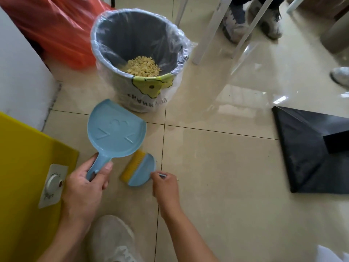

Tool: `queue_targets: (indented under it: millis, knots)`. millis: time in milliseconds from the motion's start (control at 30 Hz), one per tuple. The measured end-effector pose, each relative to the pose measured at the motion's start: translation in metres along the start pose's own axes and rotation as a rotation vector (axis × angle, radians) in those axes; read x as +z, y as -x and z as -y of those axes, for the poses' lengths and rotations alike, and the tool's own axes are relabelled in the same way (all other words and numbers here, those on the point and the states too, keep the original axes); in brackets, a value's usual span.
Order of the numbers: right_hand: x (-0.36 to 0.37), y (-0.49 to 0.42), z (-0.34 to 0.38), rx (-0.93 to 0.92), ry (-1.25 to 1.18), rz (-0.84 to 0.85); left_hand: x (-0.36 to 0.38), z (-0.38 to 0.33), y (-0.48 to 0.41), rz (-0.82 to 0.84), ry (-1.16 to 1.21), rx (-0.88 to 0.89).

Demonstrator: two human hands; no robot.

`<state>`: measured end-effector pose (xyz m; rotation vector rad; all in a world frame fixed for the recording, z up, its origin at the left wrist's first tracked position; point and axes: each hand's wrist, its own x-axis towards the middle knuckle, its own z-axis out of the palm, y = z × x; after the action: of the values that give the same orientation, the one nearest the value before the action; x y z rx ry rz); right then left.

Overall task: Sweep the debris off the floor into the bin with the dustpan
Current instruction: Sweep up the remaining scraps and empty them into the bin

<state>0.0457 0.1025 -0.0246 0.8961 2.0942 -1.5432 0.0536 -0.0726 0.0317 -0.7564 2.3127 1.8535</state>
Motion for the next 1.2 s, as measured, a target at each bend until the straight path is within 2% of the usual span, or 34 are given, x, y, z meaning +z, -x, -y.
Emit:
queue_targets:
  millis: [167,267,400,500,600,733,833,967,1200]
  knots:
    - [-0.089,-0.006,-0.05,0.037,0.068,-0.236,0.001,0.005,0.0,-0.03,0.023,-0.023]
    - [-0.145,0.002,-0.073,0.086,0.104,-0.342,0.01,0.01,0.001,0.011,0.015,-0.045]
    - [-0.181,0.012,-0.078,0.107,0.123,-0.351,0.019,0.019,0.004,0.093,-0.018,-0.076]
    - [-0.19,0.023,-0.065,0.034,0.108,-0.348,0.023,0.019,0.007,0.196,-0.051,-0.107]
    - [-0.209,0.027,-0.047,-0.052,0.136,-0.445,0.024,0.019,0.005,0.292,-0.153,-0.131]
    - [-0.231,0.025,-0.036,-0.181,0.607,-0.489,0.029,0.026,-0.004,0.511,-0.412,-0.141]
    - [-0.223,0.018,-0.049,-0.196,0.862,-0.523,0.045,0.038,-0.004,0.631,-0.618,-0.189]
    - [-0.194,0.006,-0.055,-0.235,1.064,-0.489,0.078,0.053,0.008,0.743,-0.696,-0.249]
    - [-0.132,0.024,-0.043,-0.36,0.958,-0.232,0.095,0.065,0.019,0.691,-0.685,-0.297]
